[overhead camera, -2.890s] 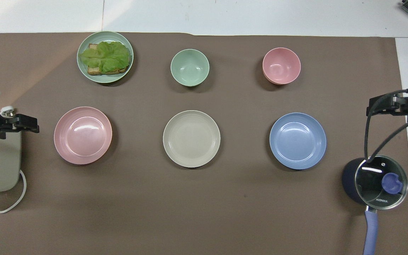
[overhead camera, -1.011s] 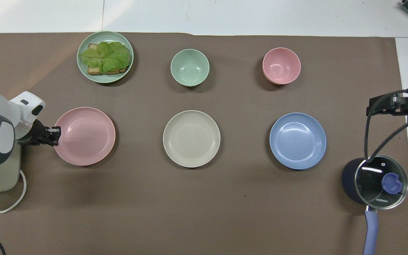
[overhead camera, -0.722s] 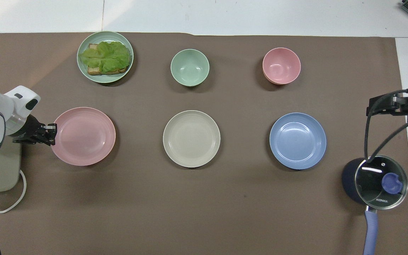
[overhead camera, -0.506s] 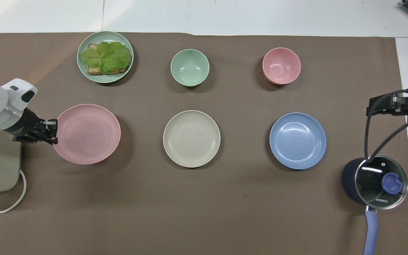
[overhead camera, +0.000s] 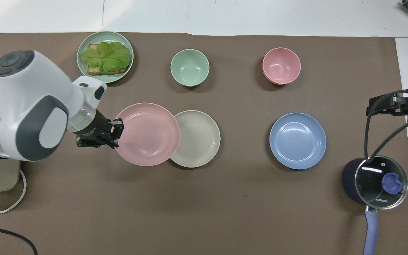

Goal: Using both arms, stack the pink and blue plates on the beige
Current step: 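Lift the pink plate with the left gripper and place it onto the beige plate, then open the left gripper and withdraw it back to its rest position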

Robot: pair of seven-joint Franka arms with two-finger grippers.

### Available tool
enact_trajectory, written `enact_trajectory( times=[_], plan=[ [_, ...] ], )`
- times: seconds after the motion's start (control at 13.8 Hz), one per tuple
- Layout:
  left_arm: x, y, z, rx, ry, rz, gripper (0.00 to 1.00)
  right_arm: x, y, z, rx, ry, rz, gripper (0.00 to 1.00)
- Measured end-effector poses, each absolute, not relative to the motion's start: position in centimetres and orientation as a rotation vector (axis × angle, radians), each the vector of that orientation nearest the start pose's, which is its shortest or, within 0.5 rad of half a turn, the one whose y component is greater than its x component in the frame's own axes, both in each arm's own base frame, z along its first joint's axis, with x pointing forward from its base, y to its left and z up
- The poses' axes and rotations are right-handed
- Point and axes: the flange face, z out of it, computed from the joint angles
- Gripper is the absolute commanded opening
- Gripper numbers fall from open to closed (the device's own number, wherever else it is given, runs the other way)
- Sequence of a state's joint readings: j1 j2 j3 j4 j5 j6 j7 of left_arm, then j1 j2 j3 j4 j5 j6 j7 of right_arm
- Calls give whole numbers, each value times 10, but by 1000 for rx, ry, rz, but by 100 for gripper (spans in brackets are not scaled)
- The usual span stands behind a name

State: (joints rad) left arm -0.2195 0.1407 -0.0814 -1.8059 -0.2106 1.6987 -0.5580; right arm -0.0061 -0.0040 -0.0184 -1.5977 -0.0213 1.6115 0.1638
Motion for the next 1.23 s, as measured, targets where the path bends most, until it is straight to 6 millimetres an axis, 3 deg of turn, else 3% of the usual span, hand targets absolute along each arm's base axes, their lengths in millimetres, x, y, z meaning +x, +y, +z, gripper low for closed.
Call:
enact_trajectory(
  times=[0.29,0.58,0.65,0.72,0.79,1.08,1.23],
  plan=[
    [521,-252,406,-3237,-409,420,0,557,-16,618,-3148,296,-31,100],
    [520,-284,364,-3270,-373,337,0,557,-16,618,-3148,296,-31,100],
    [521,-287,360,-3275,-372,323,15,557,-16,618,-3148,296,-31,100],
    [522,-288,358,-3278,-372,313,72,557,-16,618,-3148,296,-31,100],
    [523,-288,358,-3281,-374,307,100,557,-16,618,-3148,296,-31,100],
    [527,-283,359,-3280,-390,300,100,557,-16,618,-3148,296,-31,100],
    [537,-263,363,-3268,-430,294,100,557,-16,618,-3148,296,-31,100]
  ],
)
